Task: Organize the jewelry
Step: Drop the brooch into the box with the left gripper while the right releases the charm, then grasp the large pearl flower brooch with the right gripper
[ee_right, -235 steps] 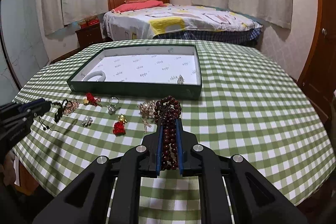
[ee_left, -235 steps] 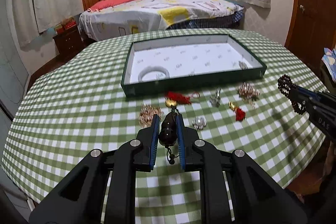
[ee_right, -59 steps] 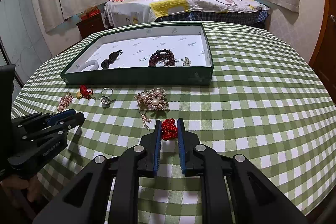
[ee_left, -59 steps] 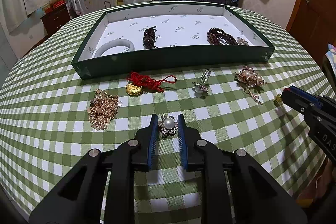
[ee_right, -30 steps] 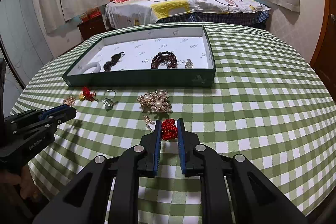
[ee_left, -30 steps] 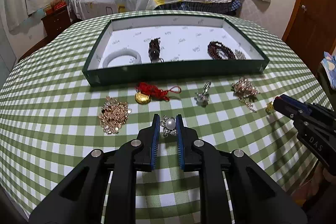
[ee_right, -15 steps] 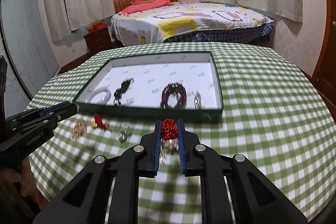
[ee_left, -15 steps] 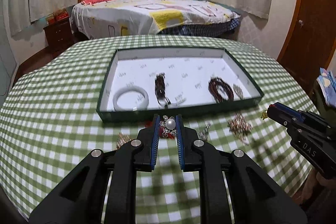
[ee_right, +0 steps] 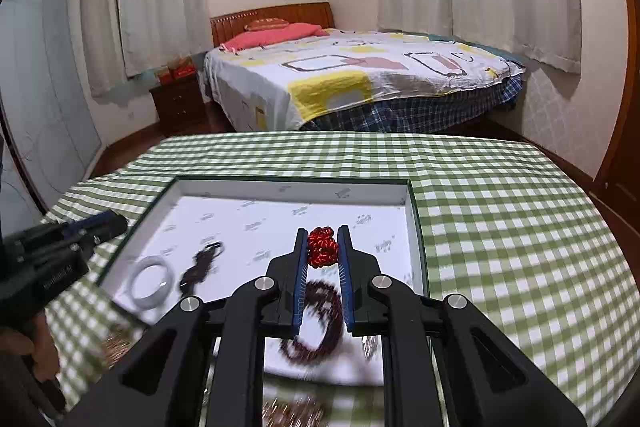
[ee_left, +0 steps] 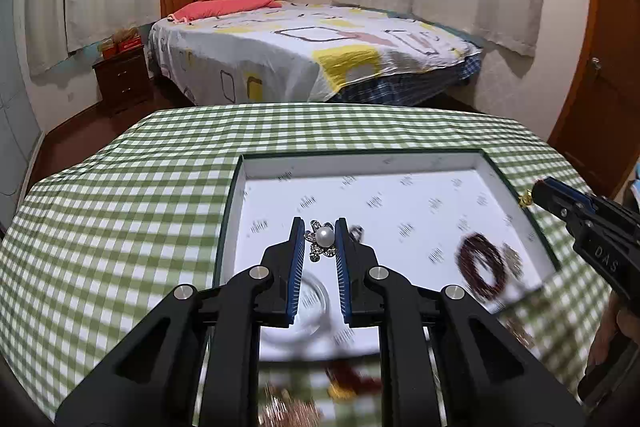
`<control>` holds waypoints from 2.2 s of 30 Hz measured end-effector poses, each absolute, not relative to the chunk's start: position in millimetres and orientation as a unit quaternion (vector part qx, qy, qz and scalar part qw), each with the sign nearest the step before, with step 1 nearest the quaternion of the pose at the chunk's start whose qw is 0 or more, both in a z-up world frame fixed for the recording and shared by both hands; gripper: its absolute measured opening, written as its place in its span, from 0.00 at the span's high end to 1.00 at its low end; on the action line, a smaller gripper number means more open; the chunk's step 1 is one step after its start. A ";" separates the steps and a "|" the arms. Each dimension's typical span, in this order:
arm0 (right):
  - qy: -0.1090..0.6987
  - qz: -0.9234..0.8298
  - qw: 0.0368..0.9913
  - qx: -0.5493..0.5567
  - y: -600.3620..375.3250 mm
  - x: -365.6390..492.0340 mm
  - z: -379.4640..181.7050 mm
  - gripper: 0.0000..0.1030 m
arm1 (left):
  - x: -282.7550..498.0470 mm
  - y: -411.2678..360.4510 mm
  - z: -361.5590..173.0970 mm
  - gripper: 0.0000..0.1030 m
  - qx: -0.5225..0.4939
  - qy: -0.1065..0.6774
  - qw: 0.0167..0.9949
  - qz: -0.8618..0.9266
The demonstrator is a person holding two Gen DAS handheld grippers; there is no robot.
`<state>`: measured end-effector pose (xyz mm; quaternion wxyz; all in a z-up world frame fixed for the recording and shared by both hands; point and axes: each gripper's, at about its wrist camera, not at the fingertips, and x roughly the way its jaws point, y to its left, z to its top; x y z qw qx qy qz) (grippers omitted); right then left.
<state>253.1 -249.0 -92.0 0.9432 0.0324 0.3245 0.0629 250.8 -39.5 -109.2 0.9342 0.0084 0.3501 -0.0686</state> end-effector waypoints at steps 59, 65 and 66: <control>0.375 0.058 0.924 0.050 -253.4 213.5 -105.8 0.60 | 233.3 -33.5 -125.4 0.40 0.009 0.379 0.924 -0.058; 0.386 0.064 0.919 0.051 -251.9 187.6 -110.1 0.60 | 211.1 -30.5 -129.1 0.37 0.002 0.385 0.921 -0.055; 0.388 0.064 0.918 0.051 -252.0 182.6 -111.6 0.60 | 207.1 -29.9 -129.8 0.37 0.001 0.386 0.921 -0.055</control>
